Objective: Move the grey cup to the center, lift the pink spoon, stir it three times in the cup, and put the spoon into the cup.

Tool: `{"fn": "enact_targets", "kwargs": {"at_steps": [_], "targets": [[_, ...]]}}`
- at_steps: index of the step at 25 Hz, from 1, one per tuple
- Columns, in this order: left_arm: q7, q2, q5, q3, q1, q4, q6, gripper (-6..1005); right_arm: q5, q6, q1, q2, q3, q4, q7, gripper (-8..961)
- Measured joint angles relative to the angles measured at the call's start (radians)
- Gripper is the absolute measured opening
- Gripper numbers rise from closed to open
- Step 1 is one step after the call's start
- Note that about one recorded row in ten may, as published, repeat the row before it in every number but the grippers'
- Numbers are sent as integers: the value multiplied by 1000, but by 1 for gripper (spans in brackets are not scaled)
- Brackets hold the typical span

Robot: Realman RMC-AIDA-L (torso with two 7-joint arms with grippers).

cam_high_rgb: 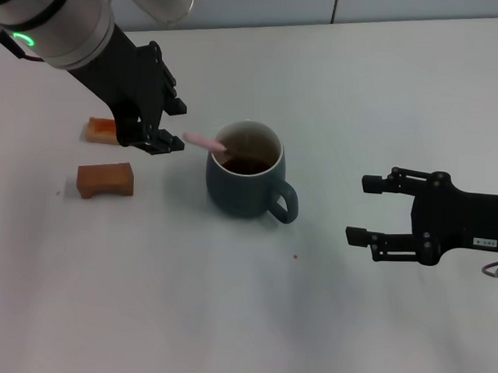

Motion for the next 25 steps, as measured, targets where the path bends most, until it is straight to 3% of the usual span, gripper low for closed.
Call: {"fn": "enact_targets", "kwargs": {"at_steps": [4, 9, 13, 16, 18, 20, 25], "targets": [[-2, -1, -24, -12, 1, 1, -11, 428, 0, 3, 0, 0, -3, 0, 0, 820], [15, 6, -138, -97, 40, 46, -80, 564, -1, 5, 0, 0, 1, -4, 0, 820], [75, 9, -351, -186, 151, 100, -169, 751, 10, 5, -8, 0, 15, -8, -2, 820], [111, 11, -435, -233, 194, 81, -185, 774, 10, 5, -8, 1, 20, -9, -2, 820], [156, 13, -526, -303, 228, 32, -175, 790, 11, 4, -8, 0, 21, -11, -2, 819], [250, 22, -663, -424, 275, -96, -129, 805, 12, -4, -9, 0, 33, -16, -1, 819], [407, 27, -730, -484, 357, -255, -112, 805, 44, -22, -15, 0, 58, -22, -1, 819]]}}
